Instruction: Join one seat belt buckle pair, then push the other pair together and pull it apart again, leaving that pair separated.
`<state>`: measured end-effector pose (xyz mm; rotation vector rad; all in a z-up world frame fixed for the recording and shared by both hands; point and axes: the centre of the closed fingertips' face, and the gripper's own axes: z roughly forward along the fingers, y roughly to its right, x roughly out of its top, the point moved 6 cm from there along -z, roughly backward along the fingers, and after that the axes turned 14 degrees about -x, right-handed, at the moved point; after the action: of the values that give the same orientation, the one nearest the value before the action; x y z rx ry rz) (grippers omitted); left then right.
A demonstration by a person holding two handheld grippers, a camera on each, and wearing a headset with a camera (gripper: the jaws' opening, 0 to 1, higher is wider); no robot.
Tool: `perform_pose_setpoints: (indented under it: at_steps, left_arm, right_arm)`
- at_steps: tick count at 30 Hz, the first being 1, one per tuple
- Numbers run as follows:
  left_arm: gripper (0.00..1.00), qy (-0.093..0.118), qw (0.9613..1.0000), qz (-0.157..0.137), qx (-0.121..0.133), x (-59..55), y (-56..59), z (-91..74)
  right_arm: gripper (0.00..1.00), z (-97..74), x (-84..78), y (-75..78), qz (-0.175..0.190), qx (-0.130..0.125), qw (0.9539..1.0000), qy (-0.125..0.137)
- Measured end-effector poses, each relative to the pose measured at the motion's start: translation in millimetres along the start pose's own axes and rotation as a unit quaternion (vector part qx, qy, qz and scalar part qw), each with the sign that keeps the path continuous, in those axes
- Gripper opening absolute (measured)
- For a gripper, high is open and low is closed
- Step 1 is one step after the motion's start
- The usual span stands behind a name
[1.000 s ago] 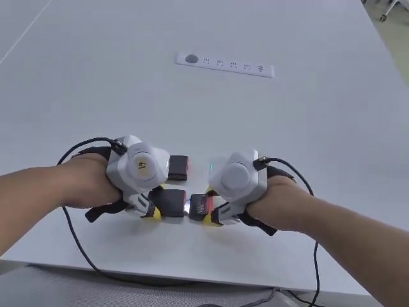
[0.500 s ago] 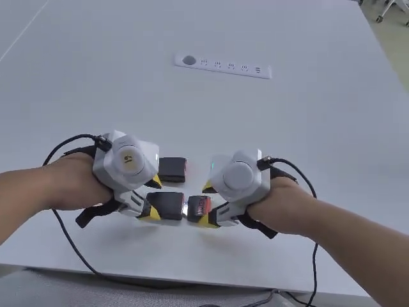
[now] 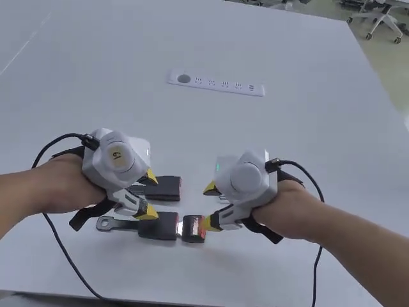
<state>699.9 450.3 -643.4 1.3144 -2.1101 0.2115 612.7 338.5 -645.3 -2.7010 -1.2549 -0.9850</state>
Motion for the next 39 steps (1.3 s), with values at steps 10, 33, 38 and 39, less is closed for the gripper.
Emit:
perform_pose_setpoints:
  at_steps: [10,33,38,39]
  left_arm:
    - [0.41,-0.011,0.9999,0.005,0.004,-0.5,-27.4,0.3]
    - [0.39,-0.049,0.9983,0.027,-0.019,-6.6,-48.6,22.8]
    - [0.37,-0.054,0.9977,0.031,-0.027,-8.2,-50.3,26.1]
    - [0.36,-0.055,0.9976,0.032,-0.028,-8.5,-50.4,26.8]
  right_arm:
    - [0.36,-3.2,-32.8,31.7,-0.007,-0.019,0.9995,-0.025]
    - [0.37,-6.0,-89.9,61.2,-0.052,-0.022,0.9960,-0.069]
    - [0.35,0.9,-98.1,61.8,-0.047,-0.016,0.9959,-0.076]
    - [0.35,1.2,-98.3,61.7,-0.047,-0.016,0.9959,-0.076]
